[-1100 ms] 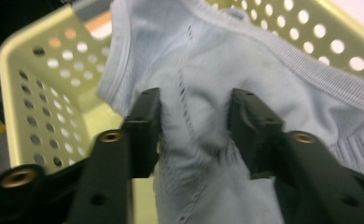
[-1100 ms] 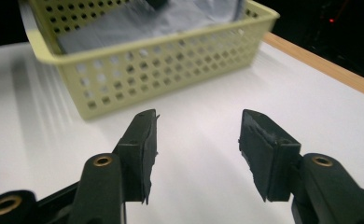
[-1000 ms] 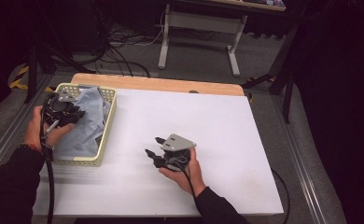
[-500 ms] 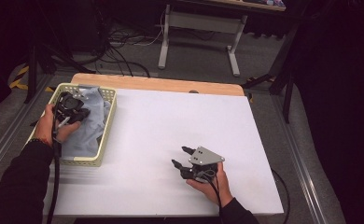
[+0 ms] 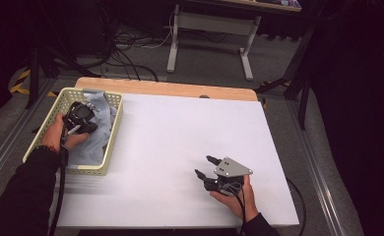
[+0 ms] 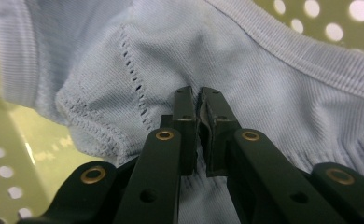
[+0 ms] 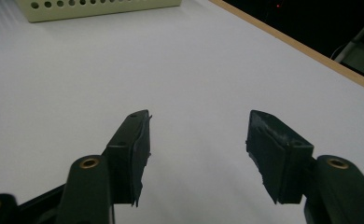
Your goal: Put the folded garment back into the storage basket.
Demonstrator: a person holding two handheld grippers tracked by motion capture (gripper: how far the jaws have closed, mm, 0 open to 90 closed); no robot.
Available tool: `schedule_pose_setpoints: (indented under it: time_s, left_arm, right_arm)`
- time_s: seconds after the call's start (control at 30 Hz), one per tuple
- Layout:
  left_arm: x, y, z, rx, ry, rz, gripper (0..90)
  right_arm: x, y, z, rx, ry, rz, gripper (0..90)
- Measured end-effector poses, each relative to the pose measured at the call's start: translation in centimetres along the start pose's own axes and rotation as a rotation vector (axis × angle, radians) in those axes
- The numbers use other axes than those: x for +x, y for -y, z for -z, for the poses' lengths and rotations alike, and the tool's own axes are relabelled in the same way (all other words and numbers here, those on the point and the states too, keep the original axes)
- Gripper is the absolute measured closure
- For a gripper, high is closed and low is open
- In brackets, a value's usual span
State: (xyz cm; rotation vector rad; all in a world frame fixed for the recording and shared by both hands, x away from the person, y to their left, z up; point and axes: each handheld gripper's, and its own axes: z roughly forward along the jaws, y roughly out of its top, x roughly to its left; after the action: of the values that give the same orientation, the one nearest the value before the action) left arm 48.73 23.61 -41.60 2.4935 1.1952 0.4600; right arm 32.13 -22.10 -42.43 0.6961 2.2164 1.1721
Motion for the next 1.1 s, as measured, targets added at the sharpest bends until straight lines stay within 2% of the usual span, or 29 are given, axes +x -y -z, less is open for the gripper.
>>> schedule_pose_setpoints:
  time_s: [0.17,0.27,0.4,0.43,0.53,0.57,0.73,0.97,1.1]
  left_arm:
    - [0.0,0.0,-0.1,0.004,0.003,0.004,84.9]
    - [-0.2,-0.1,0.3,-0.002,-0.015,-0.008,84.8]
    - [-0.3,0.0,1.3,-0.040,-0.032,-0.014,84.2]
    - [-0.3,0.0,1.6,-0.051,-0.047,-0.018,84.2]
    - [-0.4,0.1,2.5,-0.079,-0.053,-0.012,85.4]
    - [-0.4,0.2,2.8,-0.091,-0.056,-0.021,85.5]
    - [-1.3,0.4,4.7,-0.195,-0.064,-0.025,85.2]
    - [-3.3,0.4,6.9,-0.337,-0.068,-0.060,81.3]
    - [-4.7,0.6,7.8,-0.391,-0.066,-0.086,79.0]
  right_arm:
    - [-0.4,0.5,0.8,-0.001,0.016,-0.007,39.5]
    - [-0.5,0.7,1.2,0.009,0.027,0.005,38.2]
    - [-0.7,1.0,1.6,0.016,0.030,0.018,36.9]
    - [-0.7,1.0,1.7,0.013,0.030,0.019,36.7]
    - [-0.9,0.9,1.9,-0.006,0.030,0.007,35.5]
    - [-1.0,0.9,2.0,-0.014,0.030,-0.003,35.0]
    - [-0.9,0.6,2.3,-0.045,0.028,-0.011,33.4]
    - [-1.1,0.5,2.3,-0.066,0.024,-0.028,30.6]
    - [-1.2,0.6,2.2,-0.064,0.025,-0.031,28.2]
